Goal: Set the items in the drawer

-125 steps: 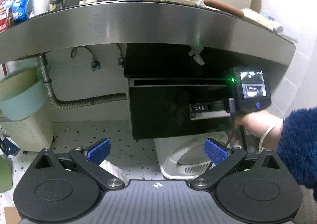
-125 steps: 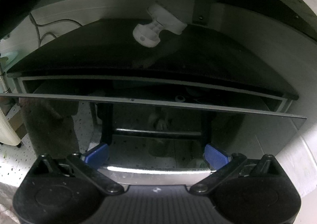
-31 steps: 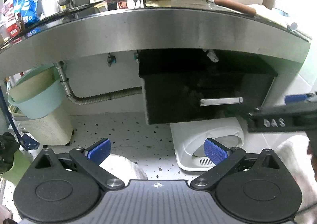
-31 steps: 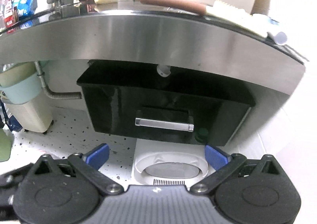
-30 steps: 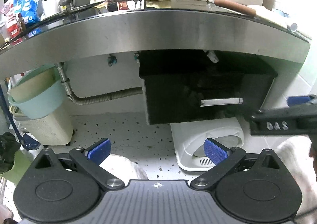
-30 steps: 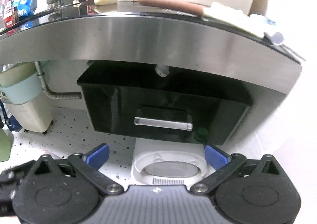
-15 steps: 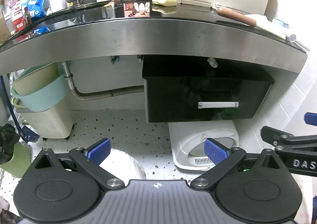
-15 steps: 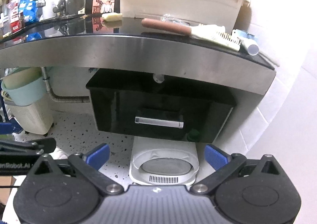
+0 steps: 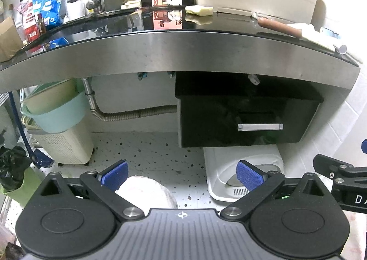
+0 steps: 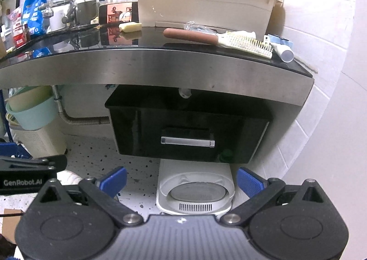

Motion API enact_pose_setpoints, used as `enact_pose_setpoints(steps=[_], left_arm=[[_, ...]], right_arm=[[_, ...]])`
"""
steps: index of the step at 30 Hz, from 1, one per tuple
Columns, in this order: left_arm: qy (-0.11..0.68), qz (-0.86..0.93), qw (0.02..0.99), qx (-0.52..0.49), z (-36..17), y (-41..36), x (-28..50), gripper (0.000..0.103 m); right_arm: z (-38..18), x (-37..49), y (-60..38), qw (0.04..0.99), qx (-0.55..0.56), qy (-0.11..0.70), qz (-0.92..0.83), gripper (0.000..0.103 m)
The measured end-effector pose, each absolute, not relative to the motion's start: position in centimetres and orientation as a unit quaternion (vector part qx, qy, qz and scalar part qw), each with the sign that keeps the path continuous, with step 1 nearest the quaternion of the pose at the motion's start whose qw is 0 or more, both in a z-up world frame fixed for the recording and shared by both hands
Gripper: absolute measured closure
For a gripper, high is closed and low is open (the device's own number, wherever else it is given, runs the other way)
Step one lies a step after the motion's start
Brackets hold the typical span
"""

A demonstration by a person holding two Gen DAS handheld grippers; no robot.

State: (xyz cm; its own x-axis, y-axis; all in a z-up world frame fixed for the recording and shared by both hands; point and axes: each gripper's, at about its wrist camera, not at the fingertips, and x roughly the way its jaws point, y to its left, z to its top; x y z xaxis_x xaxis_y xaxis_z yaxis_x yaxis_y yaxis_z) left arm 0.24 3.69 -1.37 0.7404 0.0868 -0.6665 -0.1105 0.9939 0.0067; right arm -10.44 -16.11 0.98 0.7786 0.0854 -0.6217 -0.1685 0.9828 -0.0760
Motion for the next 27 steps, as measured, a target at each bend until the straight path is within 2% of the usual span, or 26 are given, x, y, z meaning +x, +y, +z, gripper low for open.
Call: enact_pose_setpoints(steps=[27], left_arm=[[0.351, 0.053, 0.935, -0.015, -0.86, 3.49, -0.43, 0.001]], right_arm=[[1.34, -11.17, -15.88, 0.943, -0.055, 0.318, 0.079, 0.0]])
